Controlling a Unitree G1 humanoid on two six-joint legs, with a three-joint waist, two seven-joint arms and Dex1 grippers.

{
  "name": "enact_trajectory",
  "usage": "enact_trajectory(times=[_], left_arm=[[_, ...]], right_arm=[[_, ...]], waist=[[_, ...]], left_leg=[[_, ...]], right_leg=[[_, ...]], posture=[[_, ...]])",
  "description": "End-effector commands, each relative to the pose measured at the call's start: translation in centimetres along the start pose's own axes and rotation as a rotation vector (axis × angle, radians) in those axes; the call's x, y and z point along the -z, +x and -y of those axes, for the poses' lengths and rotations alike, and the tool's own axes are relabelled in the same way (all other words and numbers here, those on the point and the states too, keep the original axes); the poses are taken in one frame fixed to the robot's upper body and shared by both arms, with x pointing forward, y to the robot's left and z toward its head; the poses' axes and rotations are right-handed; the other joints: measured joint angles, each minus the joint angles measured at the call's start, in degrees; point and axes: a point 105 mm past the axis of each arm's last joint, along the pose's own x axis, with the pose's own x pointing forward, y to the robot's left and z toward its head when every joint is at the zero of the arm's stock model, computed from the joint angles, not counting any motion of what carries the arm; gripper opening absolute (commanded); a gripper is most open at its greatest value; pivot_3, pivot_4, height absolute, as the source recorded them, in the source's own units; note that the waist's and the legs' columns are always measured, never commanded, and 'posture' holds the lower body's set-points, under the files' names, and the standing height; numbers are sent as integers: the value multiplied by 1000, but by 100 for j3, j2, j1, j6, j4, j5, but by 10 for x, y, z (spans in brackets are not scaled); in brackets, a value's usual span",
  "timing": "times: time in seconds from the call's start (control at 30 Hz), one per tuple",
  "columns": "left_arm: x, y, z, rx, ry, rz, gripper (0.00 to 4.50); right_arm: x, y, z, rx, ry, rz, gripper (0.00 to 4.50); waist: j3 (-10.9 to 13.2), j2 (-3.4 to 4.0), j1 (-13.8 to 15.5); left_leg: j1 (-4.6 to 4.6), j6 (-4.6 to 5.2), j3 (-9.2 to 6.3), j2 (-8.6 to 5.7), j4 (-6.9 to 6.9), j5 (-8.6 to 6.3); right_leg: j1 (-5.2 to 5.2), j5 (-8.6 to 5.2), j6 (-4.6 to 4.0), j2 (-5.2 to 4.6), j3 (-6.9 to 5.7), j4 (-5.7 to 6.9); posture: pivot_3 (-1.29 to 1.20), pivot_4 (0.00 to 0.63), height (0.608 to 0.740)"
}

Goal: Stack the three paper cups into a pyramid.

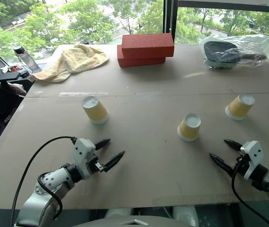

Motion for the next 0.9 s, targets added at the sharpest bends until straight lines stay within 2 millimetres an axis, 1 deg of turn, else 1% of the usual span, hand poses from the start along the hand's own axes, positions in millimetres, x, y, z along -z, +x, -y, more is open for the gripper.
enact_trajectory(times=[0.03, 0.13, 0.33, 0.7, 0.77, 0.87, 0.9], left_arm=[[-12, -2, 0, -4, 37, 27, 4478], [-11, -3, -1, 1, 11, 29, 4478], [-11, -4, -3, -7, 14, 26, 4478], [-12, -3, -5, 3, 32, 30, 4478], [-15, -3, -5, 25, 47, 37, 4478], [-26, -4, -2, 90, 61, 72, 4478], [-29, -5, 1, 145, 72, 70, 4478]], right_arm=[[-6, -4, -1, -22, -31, 16, 4500], [-7, -4, 1, -10, -65, 26, 4500], [-9, -2, 4, 2, -88, 46, 4500], [-10, 2, 7, 6, -100, 53, 4500], [-14, 4, 4, -2, -100, 70, 4500], [-26, 11, 2, -5, -89, 119, 4500], [-32, 15, -2, -24, -101, 130, 4500]], waist=[[2, -1, 1], [9, 6, 2], [19, 14, 2], [22, 14, 5], [22, 14, 5], [23, 13, 4], [24, 14, -2]], left_leg=[[0, 0, 0, 0, 0, 0], [0, 0, 0, 0, 0, 0], [1, 1, 3, -1, 4, 0], [6, 1, 2, 2, 18, 1], [8, 1, 2, 3, 20, 1], [10, 1, 2, 4, 24, 1], [11, 0, 2, 6, 25, 2]], right_leg=[[0, 0, 0, 0, 0, 0], [0, 0, 0, 2, 0, 0], [0, 1, 1, 7, 0, 6], [0, 3, 6, 29, 4, 31], [0, 3, 6, 32, 6, 36], [-2, 5, 10, 38, 8, 46], [-2, 6, 12, 40, 9, 48]], posture=[[0, 150, 740], [0, 150, 740], [0, 150, 740], [0, 150, 740], [0, 150, 740], [0, 150, 740], [0, 150, 740]])
